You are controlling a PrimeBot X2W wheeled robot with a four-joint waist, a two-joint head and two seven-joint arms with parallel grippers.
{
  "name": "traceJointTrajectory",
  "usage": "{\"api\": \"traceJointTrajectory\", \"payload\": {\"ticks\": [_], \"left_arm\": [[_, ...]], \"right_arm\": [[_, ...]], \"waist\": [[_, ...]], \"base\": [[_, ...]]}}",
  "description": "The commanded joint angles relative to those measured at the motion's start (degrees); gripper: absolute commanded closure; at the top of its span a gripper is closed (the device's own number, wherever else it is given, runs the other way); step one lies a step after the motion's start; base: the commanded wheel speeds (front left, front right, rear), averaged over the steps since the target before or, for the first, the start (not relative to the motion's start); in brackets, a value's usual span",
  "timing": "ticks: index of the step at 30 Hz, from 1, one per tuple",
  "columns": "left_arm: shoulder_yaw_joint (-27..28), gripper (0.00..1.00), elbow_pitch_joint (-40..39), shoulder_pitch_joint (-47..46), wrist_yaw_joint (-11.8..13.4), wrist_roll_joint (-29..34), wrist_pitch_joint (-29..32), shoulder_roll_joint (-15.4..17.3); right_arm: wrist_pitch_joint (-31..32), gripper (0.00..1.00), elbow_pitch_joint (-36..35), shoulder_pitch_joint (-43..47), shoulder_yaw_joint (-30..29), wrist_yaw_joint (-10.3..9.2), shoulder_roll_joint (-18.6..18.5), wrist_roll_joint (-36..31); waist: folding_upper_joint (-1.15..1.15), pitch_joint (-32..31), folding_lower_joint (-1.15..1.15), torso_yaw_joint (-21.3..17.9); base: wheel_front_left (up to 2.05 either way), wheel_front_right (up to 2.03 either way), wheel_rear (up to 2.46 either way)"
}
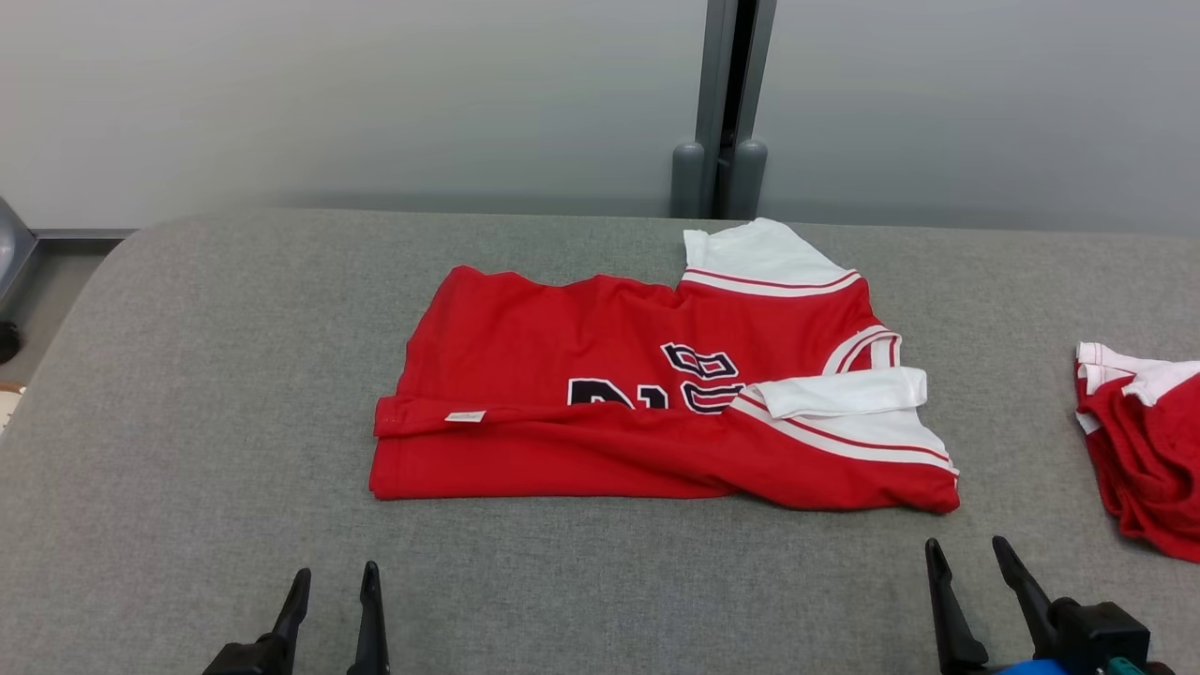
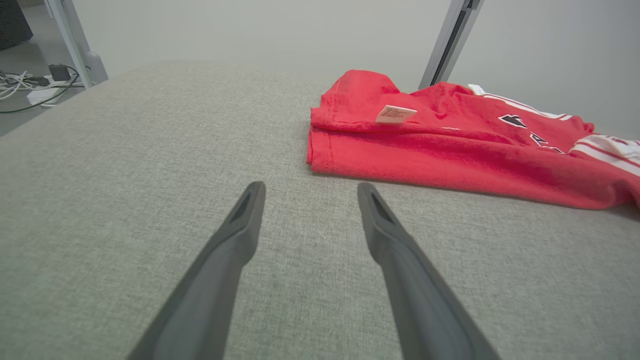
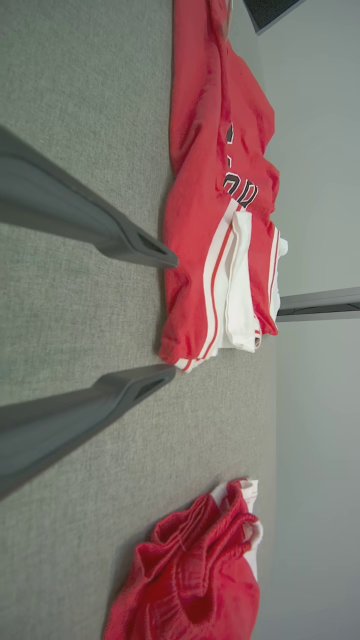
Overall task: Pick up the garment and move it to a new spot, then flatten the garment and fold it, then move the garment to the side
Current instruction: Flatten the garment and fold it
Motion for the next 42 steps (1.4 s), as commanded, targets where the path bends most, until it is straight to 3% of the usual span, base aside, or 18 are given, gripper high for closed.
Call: {"api": "traceJointTrajectory", "payload": {"ticks": [1,12,24,25,26,27,29,33,42], "left_arm": [[0.00,0.00,-0.36,-1.00,0.08,0.03,-0.24,-0.02],[-2.28,0.00,-0.23,-6.41,-0.82,-0.38,-0.24,-0.03],[-1.75,0.00,0.14,-9.48,-1.62,1.02,-0.24,-0.03],[-1.61,0.00,0.16,-9.54,-1.64,1.02,-0.24,-0.03],[-1.44,0.00,0.10,-9.74,-1.68,0.99,-0.24,-0.04],[-1.44,0.00,0.10,-9.74,-1.68,0.99,-0.24,-0.04],[-1.29,0.00,-0.05,-10.34,-1.77,0.97,-0.24,-0.03],[-1.08,0.00,0.07,-11.18,-1.84,0.65,-0.24,-0.03],[-0.67,0.00,3.94,-15.54,-2.13,-0.74,-0.23,-0.02]], "right_arm": [[-0.18,0.00,-0.09,-0.83,0.03,-0.02,-0.09,0.19],[-0.18,0.00,3.96,-10.49,-5.19,-0.02,-0.09,0.50],[-0.02,0.00,13.10,-14.17,-5.38,-0.02,-0.08,0.22],[-0.01,0.23,14.05,-14.16,-5.21,-0.02,-0.04,0.52],[0.03,0.56,14.87,-14.39,-5.18,-0.02,-0.04,0.76],[0.03,0.56,14.87,-14.39,-5.18,-0.02,-0.04,0.76],[0.13,1.00,15.72,-14.76,-4.95,-0.02,-0.03,1.10],[0.17,1.00,16.88,-15.31,-5.23,-0.05,-0.02,2.34],[0.08,1.00,12.42,-16.26,-4.88,-0.06,-0.12,2.91]], "waist": [[0.00,0.54,0.01,0.09],[0.00,8.41,0.01,1.43],[0.00,11.31,0.01,2.17],[0.00,11.34,0.01,2.09],[0.00,11.38,0.01,2.01],[0.00,11.38,0.01,2.01],[0.00,11.41,0.01,1.83],[0.00,11.64,0.01,1.41],[0.00,13.45,0.01,0.61]], "base": [[0.00,0.00,0.00],[0.00,0.00,0.00],[0.00,0.00,0.00],[0.00,0.00,0.00],[0.00,0.00,0.00],[0.00,0.00,0.00],[0.00,0.00,0.00],[0.00,0.00,0.00],[0.00,0.00,0.00]]}}
